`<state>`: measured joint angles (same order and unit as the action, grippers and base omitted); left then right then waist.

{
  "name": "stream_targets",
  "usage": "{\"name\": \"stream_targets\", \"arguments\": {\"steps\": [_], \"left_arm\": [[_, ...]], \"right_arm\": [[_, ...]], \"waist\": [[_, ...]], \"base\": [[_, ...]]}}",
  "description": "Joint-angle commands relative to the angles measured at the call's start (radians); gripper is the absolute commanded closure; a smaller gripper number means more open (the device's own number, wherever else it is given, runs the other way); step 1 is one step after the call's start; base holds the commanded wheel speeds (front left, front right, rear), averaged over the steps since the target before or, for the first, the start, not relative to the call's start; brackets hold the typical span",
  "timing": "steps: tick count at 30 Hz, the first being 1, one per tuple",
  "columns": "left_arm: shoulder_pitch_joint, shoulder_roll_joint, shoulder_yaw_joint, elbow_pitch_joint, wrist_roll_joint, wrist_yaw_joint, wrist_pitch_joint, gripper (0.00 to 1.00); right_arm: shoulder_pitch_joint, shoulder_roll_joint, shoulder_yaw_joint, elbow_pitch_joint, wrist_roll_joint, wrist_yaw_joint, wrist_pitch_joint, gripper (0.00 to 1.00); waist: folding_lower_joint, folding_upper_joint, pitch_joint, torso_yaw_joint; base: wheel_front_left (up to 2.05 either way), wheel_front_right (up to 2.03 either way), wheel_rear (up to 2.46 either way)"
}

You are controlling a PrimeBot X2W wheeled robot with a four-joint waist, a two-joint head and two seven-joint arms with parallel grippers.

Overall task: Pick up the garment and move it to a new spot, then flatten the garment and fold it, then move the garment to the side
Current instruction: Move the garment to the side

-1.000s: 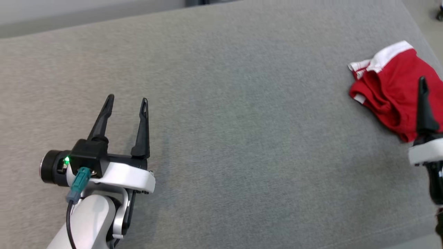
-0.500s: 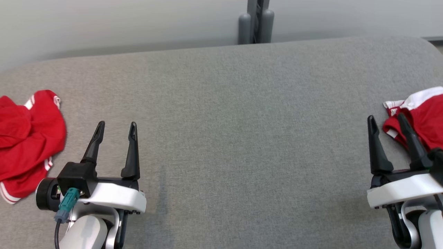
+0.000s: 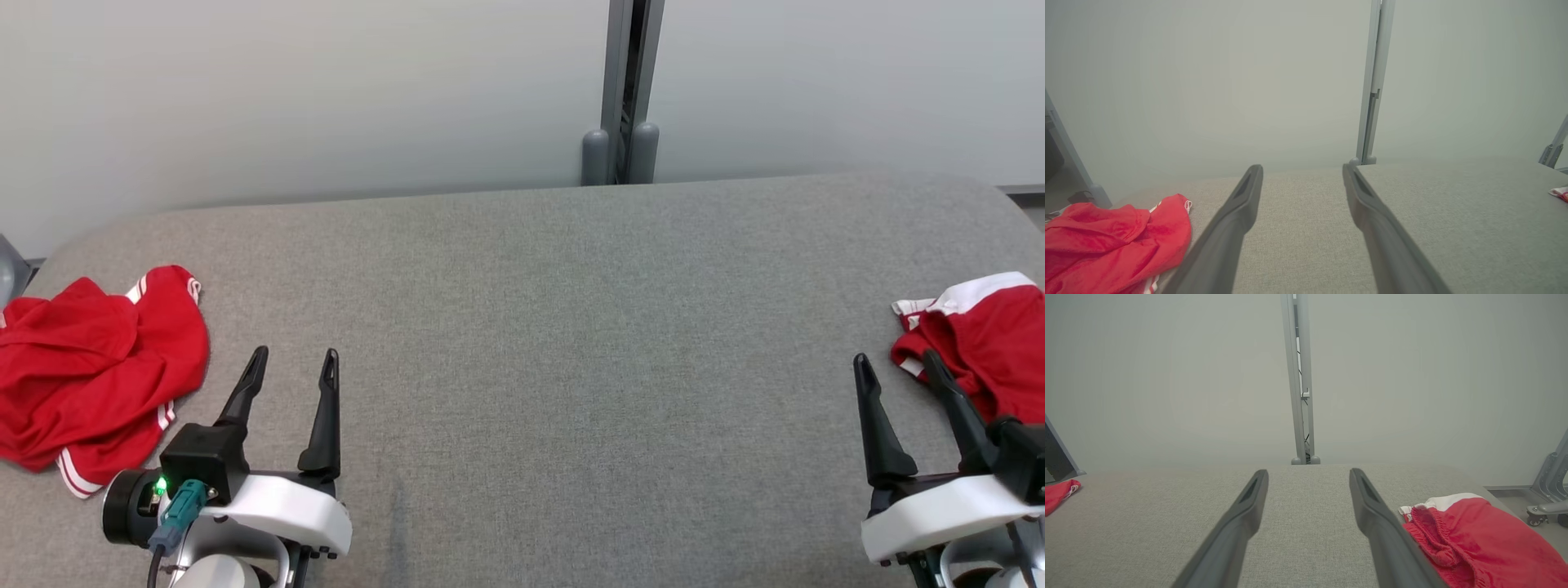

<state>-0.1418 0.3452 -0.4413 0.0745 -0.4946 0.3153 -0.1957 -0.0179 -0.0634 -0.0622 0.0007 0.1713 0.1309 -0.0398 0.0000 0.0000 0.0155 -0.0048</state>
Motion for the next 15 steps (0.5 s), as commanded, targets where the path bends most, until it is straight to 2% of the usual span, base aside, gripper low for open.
{"name": "stream_targets", "arguments": {"steps": [1,15], "left_arm": [[0.011,0.010,0.000,0.002,-0.001,0.005,0.002,0.00],[0.021,0.021,-0.005,-0.008,-0.008,0.020,0.024,0.00]], "right_arm": [[0.014,0.000,-0.003,-0.006,-0.006,0.000,0.009,0.00],[0.029,0.009,-0.009,-0.031,-0.015,0.000,0.025,0.00]], "waist": [[0.0000,0.0000,-0.015,-0.004],[0.0000,0.0000,-0.022,-0.014]], "base": [[0.00,0.00,0.00],[0.00,0.00,0.00]]}}
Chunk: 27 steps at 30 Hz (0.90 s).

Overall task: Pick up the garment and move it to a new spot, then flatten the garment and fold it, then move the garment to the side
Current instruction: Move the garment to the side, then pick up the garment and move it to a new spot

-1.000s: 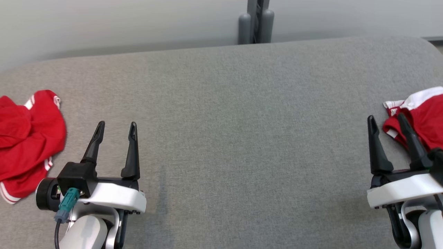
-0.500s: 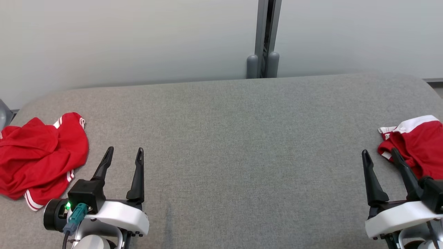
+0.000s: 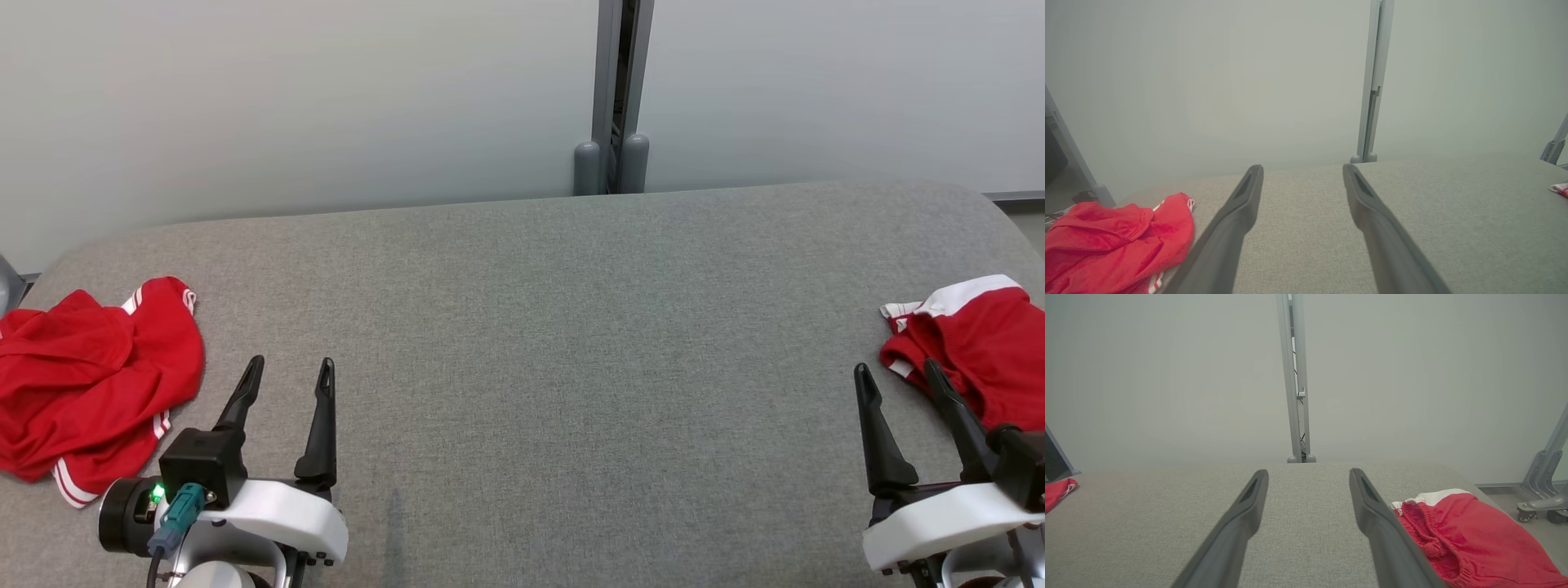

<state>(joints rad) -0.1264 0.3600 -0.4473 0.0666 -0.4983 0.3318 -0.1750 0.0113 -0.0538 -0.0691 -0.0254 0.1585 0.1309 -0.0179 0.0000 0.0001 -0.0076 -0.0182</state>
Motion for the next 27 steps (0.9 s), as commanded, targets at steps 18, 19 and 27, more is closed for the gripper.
{"name": "stream_targets", "arguments": {"steps": [18,19,27], "left_arm": [[-0.014,0.009,-0.003,0.010,-0.011,0.010,0.000,0.00],[-0.015,0.008,-0.003,0.010,-0.011,0.010,0.000,0.00],[-0.031,0.007,-0.003,0.007,-0.012,0.011,-0.004,0.00]], "right_arm": [[-0.017,0.001,-0.005,0.012,0.001,0.000,-0.007,0.00],[-0.017,0.002,-0.005,0.012,0.001,0.000,-0.008,0.00],[-0.009,0.001,-0.009,0.003,-0.002,0.000,-0.004,0.00]], "waist": [[0.0000,-0.0001,0.005,0.003],[0.0000,-0.0001,0.005,0.004],[0.0000,-0.0001,0.012,0.042]], "base": [[0.00,0.00,0.00],[0.00,0.00,0.00],[0.00,0.00,0.00]]}}
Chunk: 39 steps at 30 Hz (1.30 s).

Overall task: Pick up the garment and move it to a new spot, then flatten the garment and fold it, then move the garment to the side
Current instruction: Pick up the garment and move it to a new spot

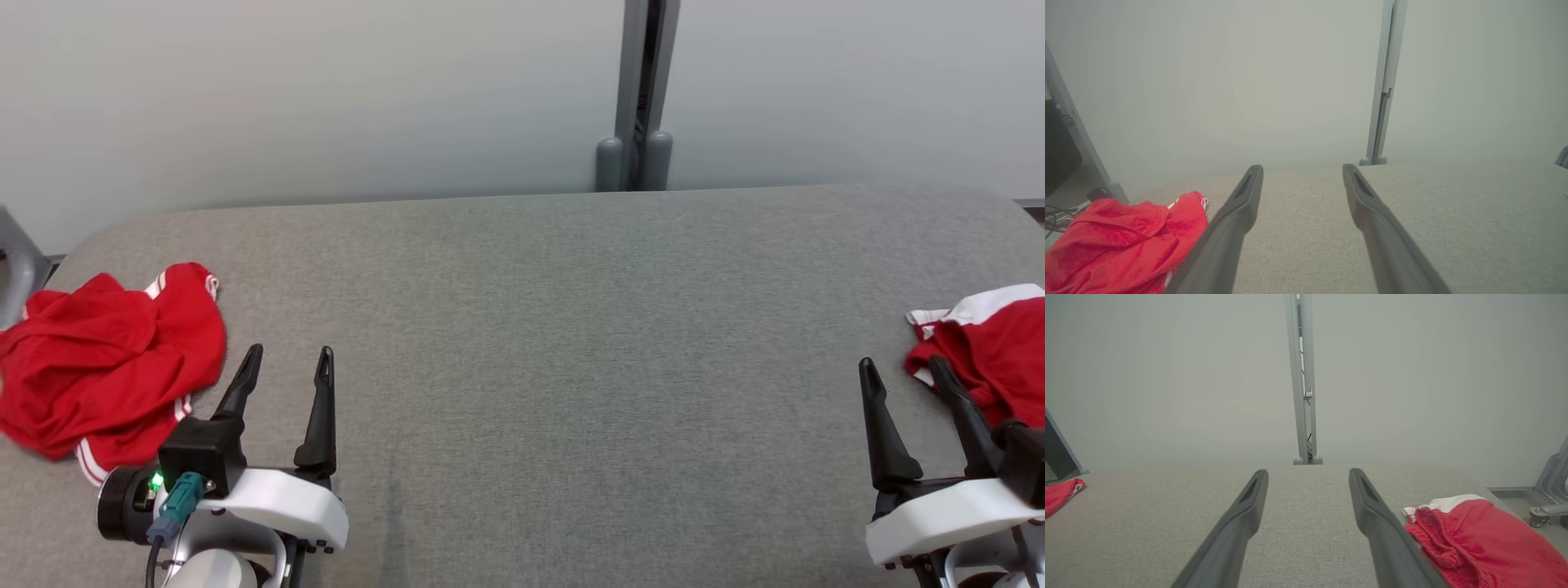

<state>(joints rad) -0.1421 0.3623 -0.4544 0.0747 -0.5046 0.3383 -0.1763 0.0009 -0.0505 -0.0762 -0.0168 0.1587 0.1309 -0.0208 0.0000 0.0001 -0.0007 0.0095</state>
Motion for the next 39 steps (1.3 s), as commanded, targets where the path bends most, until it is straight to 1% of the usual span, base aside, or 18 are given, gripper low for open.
{"name": "stream_targets", "arguments": {"steps": [1,6,7,13,17,20,28,39], "left_arm": [[-0.020,0.005,0.004,-0.003,-0.003,0.004,-0.005,0.00],[-0.045,0.010,0.011,-0.008,-0.004,-0.005,-0.014,0.00],[-0.054,0.008,0.016,-0.008,-0.007,-0.005,-0.020,0.00],[-0.067,0.004,0.030,-0.009,0.000,0.006,-0.041,0.00],[-0.064,0.004,0.036,-0.013,0.000,0.013,-0.049,0.00],[-0.055,0.001,0.041,-0.018,-0.004,0.017,-0.053,0.00],[-0.043,-0.004,0.045,-0.022,-0.009,0.023,-0.062,0.00],[-0.051,-0.008,0.049,-0.030,-0.006,0.033,-0.068,0.00]], "right_arm": [[0.001,-0.002,-0.003,-0.010,-0.003,0.000,-0.001,0.00],[0.002,-0.002,-0.004,-0.033,-0.005,0.000,0.004,0.00],[-0.003,-0.002,0.001,-0.045,-0.006,0.000,0.008,0.00],[-0.019,-0.008,0.020,-0.067,-0.011,0.000,0.018,0.00],[-0.031,-0.011,0.034,-0.075,-0.009,0.000,0.025,0.00],[-0.038,-0.013,0.042,-0.079,-0.009,0.000,0.028,0.00],[-0.046,-0.014,0.055,-0.082,-0.012,0.000,0.028,0.00],[-0.056,-0.021,0.061,-0.082,-0.008,0.000,0.027,0.00]], "waist": [[0.0000,-0.0001,0.009,0.026],[0.0000,-0.0001,0.029,0.109],[0.0000,-0.0001,0.037,0.148],[0.0000,-0.0001,0.059,0.270],[0.0000,-0.0001,0.070,0.336],[0.0000,-0.0001,0.079,0.372],[0.0000,-0.0001,0.093,0.410],[0.0000,-0.0001,0.113,0.404]], "base": [[0.00,0.00,0.00],[0.00,0.00,0.00],[0.00,0.00,0.00],[0.00,0.00,0.00],[0.00,0.00,0.00],[0.00,0.00,0.00],[0.00,0.00,0.00],[0.00,0.00,0.00]]}}
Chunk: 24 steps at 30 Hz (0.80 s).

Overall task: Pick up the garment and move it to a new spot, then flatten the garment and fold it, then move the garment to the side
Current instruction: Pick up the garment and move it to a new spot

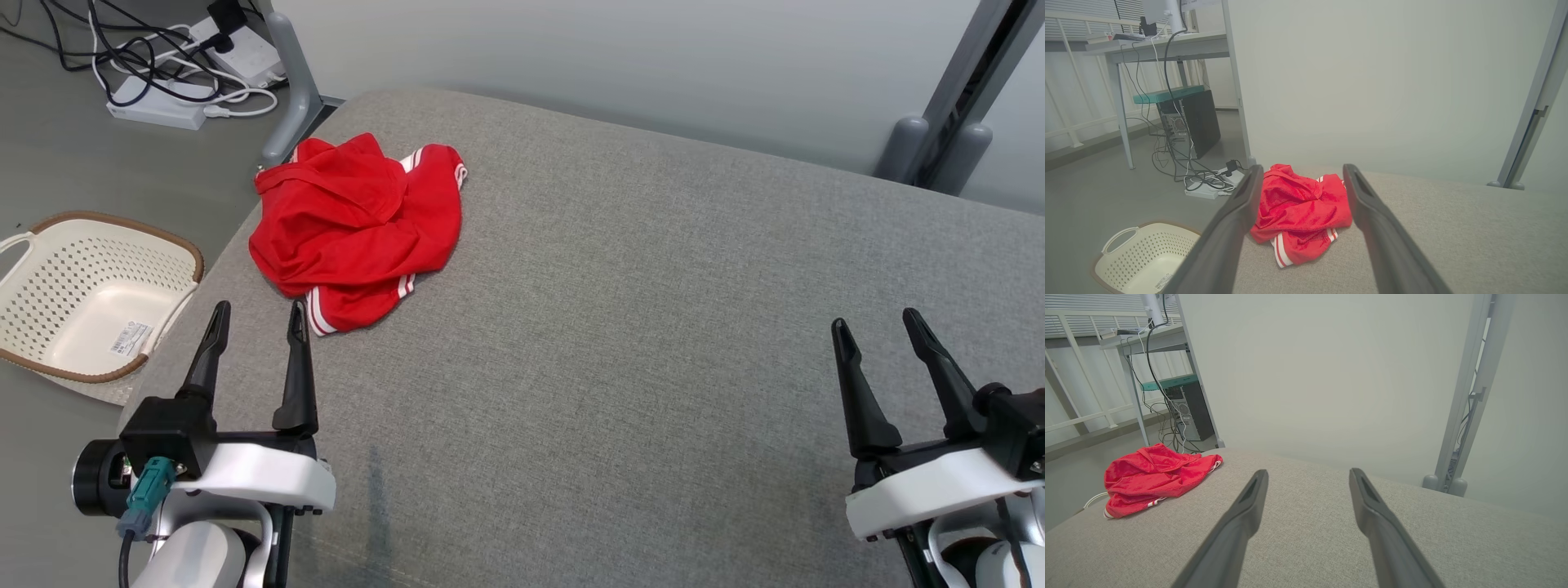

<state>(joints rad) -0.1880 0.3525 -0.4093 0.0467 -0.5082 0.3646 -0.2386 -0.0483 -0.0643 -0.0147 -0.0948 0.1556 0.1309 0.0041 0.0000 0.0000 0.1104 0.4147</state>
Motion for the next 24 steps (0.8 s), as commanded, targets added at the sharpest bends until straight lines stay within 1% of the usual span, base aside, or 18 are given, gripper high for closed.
{"name": "stream_targets", "arguments": {"steps": [1,4,9,12,14,17,24], "left_arm": [[-0.008,0.002,0.005,-0.004,-0.003,0.007,-0.006,0.00],[-0.028,0.002,0.010,-0.016,-0.003,0.006,-0.008,0.00],[-0.103,0.011,0.021,-0.020,0.004,-0.017,-0.009,0.00],[-0.178,0.020,0.031,0.003,0.003,-0.036,0.001,0.00],[-0.228,0.019,0.041,0.041,-0.020,-0.061,0.009,0.00],[-0.314,0.014,0.060,0.145,-0.060,-0.108,0.027,0.00],[-0.492,-0.005,0.078,0.503,-0.146,-0.222,0.086,0.00]], "right_arm": [[-0.007,-0.008,0.000,-0.006,-0.004,0.000,0.003,0.00],[-0.010,-0.012,-0.002,-0.012,-0.002,0.000,0.005,0.00],[-0.029,-0.025,0.008,-0.030,-0.001,0.000,0.019,0.00],[-0.048,-0.043,0.016,-0.045,-0.001,0.000,0.029,0.00],[-0.064,-0.055,0.021,-0.057,0.001,0.000,0.039,0.00],[-0.089,-0.071,0.025,-0.073,0.006,0.000,0.051,0.00],[-0.149,-0.100,0.042,-0.094,0.015,0.000,0.062,0.00]], "waist": [[0.0000,0.0000,0.005,-0.003],[0.0000,0.0000,0.019,-0.008],[0.0000,0.0000,0.064,-0.027],[0.0000,0.0000,0.106,-0.047],[0.0000,0.0000,0.140,-0.062],[0.0000,0.0000,0.196,-0.091],[0.0000,0.0000,0.311,-0.171]], "base": [[0.00,0.00,0.00],[0.00,0.00,0.00],[0.00,0.00,0.00],[0.00,0.00,0.00],[0.00,0.00,0.00],[0.00,0.00,0.00],[0.00,0.00,0.00]]}}
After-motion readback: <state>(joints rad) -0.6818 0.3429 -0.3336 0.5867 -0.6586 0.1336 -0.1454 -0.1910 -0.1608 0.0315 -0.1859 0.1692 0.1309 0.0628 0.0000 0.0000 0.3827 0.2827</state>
